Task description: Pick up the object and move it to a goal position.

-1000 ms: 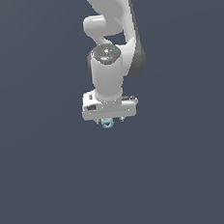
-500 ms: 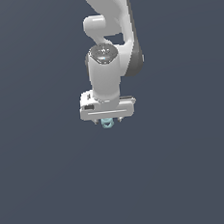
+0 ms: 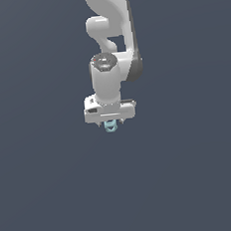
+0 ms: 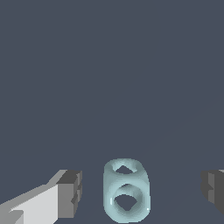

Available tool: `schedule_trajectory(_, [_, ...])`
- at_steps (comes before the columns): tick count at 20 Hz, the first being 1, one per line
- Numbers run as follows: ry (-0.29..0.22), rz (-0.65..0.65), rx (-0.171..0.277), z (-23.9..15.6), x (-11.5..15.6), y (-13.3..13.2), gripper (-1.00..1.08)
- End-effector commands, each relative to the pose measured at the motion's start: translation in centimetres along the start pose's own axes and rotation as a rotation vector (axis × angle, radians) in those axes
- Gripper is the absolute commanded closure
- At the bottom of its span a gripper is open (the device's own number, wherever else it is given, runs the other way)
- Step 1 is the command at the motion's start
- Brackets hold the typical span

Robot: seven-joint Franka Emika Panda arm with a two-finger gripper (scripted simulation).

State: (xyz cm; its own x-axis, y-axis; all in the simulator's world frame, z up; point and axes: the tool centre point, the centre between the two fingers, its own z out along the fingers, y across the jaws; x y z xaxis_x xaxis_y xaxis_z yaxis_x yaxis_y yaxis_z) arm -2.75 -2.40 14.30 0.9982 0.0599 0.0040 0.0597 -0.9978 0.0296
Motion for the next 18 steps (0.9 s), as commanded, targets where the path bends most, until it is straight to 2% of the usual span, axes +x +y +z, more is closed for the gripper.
schedule_trajectory(1, [-0.001,-0.005,0.007,1.2,-1.3,0.0,-0.92])
schedule_trajectory(10, [-0.003,-0.018,0.026,4.5,-5.6,0.1,-0.92])
schedule_trajectory(18, [-0.004,-0.021,0.029,5.3,-6.9,0.1,-0.92])
